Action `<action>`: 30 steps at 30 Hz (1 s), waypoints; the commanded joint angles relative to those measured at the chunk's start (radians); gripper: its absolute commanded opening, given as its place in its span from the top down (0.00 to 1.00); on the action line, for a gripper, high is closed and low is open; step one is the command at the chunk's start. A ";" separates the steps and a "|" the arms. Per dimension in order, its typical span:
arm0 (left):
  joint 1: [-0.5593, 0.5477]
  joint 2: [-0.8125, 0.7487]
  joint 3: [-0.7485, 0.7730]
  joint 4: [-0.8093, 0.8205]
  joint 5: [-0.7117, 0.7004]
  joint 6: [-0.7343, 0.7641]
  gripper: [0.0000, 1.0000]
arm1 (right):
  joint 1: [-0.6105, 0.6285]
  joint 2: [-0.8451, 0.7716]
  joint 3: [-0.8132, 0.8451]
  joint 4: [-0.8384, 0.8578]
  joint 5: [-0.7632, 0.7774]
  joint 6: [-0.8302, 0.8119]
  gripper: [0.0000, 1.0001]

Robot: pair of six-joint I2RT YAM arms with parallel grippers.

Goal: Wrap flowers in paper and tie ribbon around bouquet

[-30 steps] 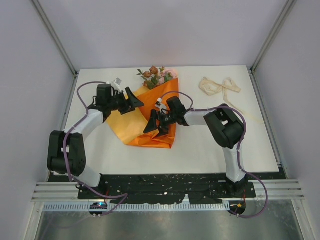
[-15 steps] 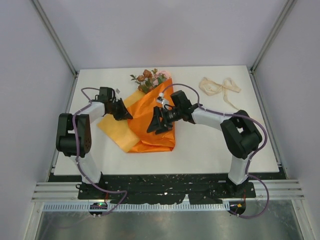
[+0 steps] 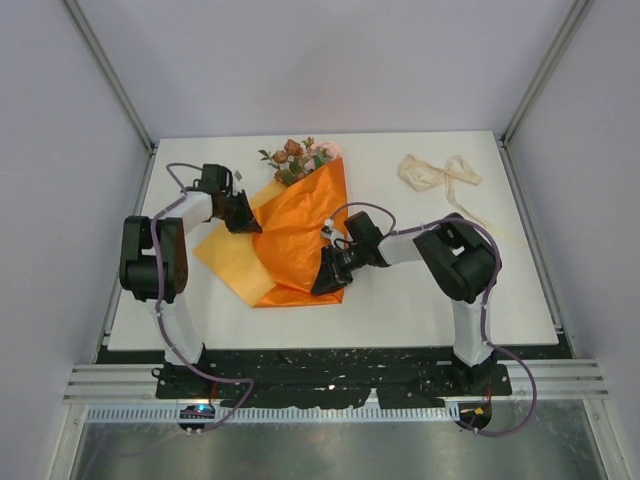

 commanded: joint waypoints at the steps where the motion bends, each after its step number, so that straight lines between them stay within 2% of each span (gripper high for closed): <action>1: 0.008 0.049 0.087 -0.071 -0.027 0.055 1.00 | 0.002 0.054 0.006 0.251 0.015 0.080 0.76; 3: 0.007 0.058 0.104 -0.080 -0.027 0.055 1.00 | 0.002 0.102 0.003 0.339 0.015 0.156 0.77; 4: 0.010 0.058 0.113 -0.088 -0.027 0.058 0.95 | 0.002 0.114 -0.006 0.365 0.019 0.178 0.76; 5: 0.013 0.049 0.115 -0.083 -0.018 0.061 0.81 | 0.002 0.142 -0.011 0.425 0.026 0.224 0.77; 7: 0.042 -0.003 0.089 -0.035 0.005 0.049 0.63 | 0.002 0.169 -0.020 0.471 0.039 0.268 0.77; 10: 0.164 -0.183 -0.044 0.207 0.086 -0.051 0.44 | 0.003 0.200 -0.034 0.548 0.073 0.337 0.77; 11: 0.195 -0.222 -0.081 0.293 0.129 -0.081 0.41 | 0.006 0.206 -0.034 0.569 0.081 0.347 0.77; 14: 0.231 -0.299 -0.089 0.345 0.241 -0.089 0.41 | 0.011 0.241 -0.012 0.600 0.096 0.394 0.76; 19: 0.137 -0.274 -0.144 0.406 0.494 -0.195 0.51 | 0.026 0.262 0.015 0.602 0.107 0.410 0.76; 21: 0.082 -0.256 -0.186 0.415 0.481 -0.220 0.53 | 0.026 0.249 0.014 0.580 0.105 0.404 0.76; 23: 0.018 -0.215 -0.235 0.501 0.466 -0.279 0.54 | 0.026 0.232 0.012 0.539 0.096 0.362 0.76; 25: -0.007 -0.170 -0.253 0.535 0.464 -0.307 0.51 | 0.030 0.211 0.017 0.481 0.082 0.318 0.76; 28: -0.016 -0.097 -0.249 0.524 0.453 -0.295 0.47 | 0.030 0.197 0.026 0.375 0.064 0.261 0.76; 30: -0.016 -0.052 -0.220 0.425 0.400 -0.251 0.47 | 0.030 0.200 0.028 0.362 0.039 0.258 0.76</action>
